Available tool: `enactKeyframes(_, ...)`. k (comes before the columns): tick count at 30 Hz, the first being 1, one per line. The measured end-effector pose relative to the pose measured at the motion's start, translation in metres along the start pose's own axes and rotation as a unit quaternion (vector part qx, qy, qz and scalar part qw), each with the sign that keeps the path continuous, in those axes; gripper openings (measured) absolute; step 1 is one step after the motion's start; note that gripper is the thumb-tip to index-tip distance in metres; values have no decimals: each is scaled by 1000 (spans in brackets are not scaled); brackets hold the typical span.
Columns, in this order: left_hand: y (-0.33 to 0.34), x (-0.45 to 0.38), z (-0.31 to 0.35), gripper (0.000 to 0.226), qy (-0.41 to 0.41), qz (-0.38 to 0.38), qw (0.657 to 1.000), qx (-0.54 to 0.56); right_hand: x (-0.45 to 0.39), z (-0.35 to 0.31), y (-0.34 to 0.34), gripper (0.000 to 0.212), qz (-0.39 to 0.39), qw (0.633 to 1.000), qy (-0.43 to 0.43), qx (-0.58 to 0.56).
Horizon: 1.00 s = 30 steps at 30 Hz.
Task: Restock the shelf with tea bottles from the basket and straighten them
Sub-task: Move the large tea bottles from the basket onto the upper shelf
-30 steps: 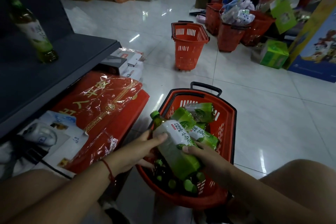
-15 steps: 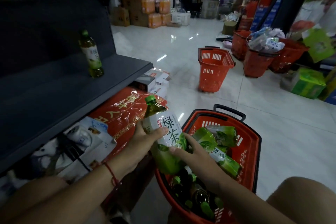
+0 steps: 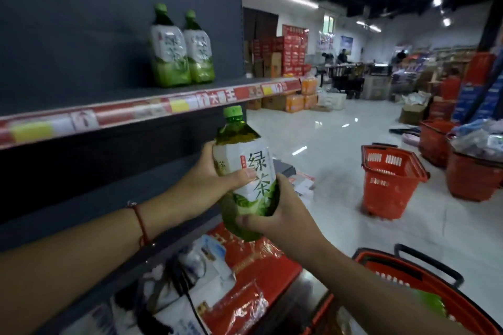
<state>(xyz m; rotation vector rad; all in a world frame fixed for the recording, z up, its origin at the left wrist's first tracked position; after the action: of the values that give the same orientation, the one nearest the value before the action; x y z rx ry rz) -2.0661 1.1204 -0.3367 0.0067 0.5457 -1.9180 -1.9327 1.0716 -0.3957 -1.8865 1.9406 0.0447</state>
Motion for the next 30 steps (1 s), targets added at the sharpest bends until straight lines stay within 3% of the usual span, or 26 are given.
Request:
enactKeyframes(4,-70,-4,52,79,41,30,993,-111,-44,-62,18,77,-4,998,-70,1)
enactKeyframes(8,-128,-6,103,53,89,79,972,-202,-87,-122,33,72,9,991,-131,12)
enactKeyframes(11,-164,-15,133,48,114,109,956,-248,-119,-155,47,65,13,988,-156,-9)
enactKeyframes(19,-235,-70,136,47,127,165,946,-248,-204,-183,93,70,21,985,-170,-2)
enactKeyframes(21,-248,-86,125,55,112,160,946,-258,-224,-176,102,70,21,988,-154,23)
enactKeyframes(25,-277,-116,100,101,64,177,943,-273,-266,-163,121,71,20,991,-86,102)
enactKeyframes(27,-285,-129,87,114,50,180,942,-279,-286,-160,126,76,25,984,-41,173)
enactKeyframes(30,-290,-146,73,127,40,192,925,-325,-306,-157,134,72,21,983,-20,183)
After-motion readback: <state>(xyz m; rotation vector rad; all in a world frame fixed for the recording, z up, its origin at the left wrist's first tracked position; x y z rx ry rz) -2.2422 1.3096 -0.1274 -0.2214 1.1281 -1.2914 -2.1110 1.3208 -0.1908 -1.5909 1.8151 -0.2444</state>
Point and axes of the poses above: each hand's wrist, its own x-axis away from the middle knuckle, its own y-axis out of the palm, z = x × y, the point moved 8 cm from there along -x, towards the middle knuckle, and after that the axes turned 3 degrees about -z, right-handed, at the moved point
